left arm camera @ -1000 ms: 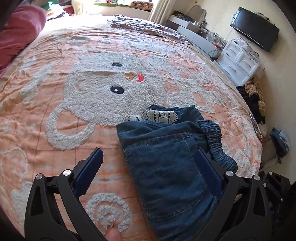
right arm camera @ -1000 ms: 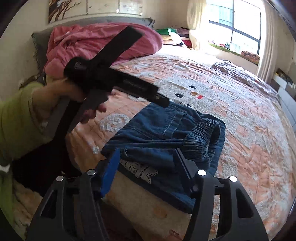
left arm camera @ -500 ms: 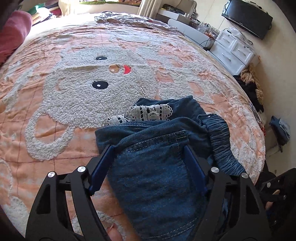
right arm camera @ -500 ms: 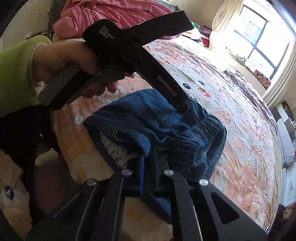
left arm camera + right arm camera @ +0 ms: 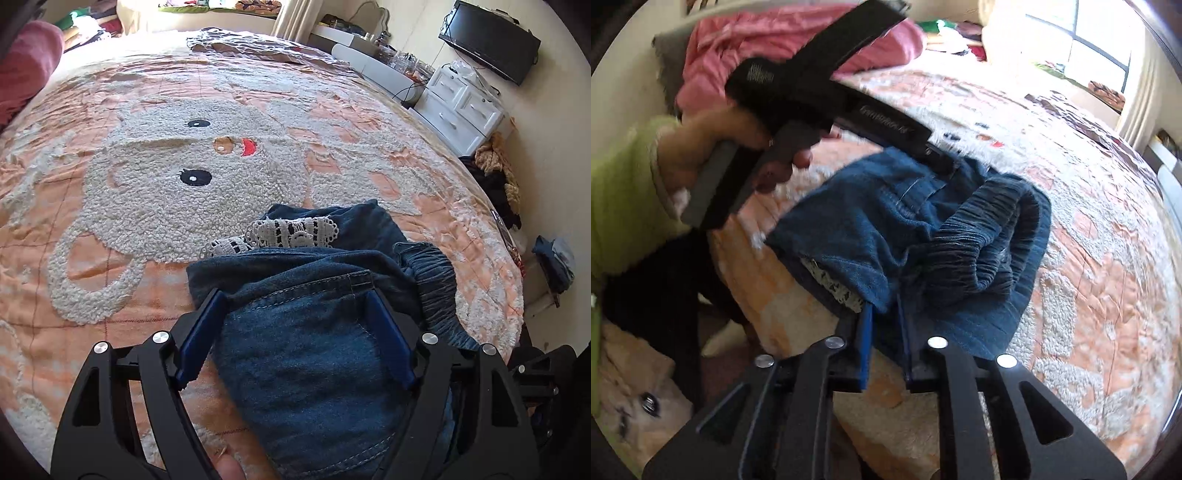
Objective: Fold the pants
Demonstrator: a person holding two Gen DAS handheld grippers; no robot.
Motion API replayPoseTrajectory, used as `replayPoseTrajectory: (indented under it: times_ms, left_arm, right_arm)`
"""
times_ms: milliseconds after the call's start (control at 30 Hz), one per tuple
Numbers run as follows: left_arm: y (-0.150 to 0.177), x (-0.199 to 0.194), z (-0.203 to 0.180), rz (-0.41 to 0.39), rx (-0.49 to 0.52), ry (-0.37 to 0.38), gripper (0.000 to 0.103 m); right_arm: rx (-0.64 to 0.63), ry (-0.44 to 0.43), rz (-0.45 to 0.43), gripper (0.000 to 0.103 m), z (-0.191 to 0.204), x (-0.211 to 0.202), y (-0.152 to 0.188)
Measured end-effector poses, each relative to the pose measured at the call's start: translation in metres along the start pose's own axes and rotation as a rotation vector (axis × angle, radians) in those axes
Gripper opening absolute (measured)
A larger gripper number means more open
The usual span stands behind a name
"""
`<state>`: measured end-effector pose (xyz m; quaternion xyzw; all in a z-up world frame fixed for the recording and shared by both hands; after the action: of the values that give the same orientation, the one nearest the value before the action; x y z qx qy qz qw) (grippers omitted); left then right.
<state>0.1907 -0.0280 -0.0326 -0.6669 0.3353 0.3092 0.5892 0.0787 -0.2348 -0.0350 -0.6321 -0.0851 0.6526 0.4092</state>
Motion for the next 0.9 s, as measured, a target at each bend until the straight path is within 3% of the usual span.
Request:
replayPoseTrajectory:
  times_ms: [367, 433, 667, 900]
  left_arm:
    - [0.001, -0.025, -0.007, -0.06, 0.023, 0.016, 0.072]
    - [0.002, -0.029, -0.006, -0.065, 0.024, 0.007, 0.075]
    - [0.008, -0.048, -0.001, -0.11, 0.046, -0.053, 0.078]
    - [0.012, -0.068, 0.003, -0.158, 0.048, -0.076, 0.085]
  right_arm:
    - [0.112, -0.01, -0.186, 0.05, -0.002, -0.041, 0.001]
    - [0.138, -0.013, -0.215, 0.052, 0.003, -0.05, 0.006]
    - [0.25, 0.001, -0.306, 0.071, -0.017, -0.067, -0.002]
    - [0.364, 0.026, -0.345, 0.074, -0.051, -0.072, -0.017]
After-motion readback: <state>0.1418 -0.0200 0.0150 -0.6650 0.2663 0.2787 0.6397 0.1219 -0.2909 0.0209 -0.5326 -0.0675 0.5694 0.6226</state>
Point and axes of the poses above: each gripper's, at about its wrist camera, not at the fingertips, and x roughly the way its jaws point, z to its left, y to its underside, the point moved 2 cm from there along x, roughly the way its jaws point, and after that the axes turned 14 degrees about -y, right-handed, at the moved point
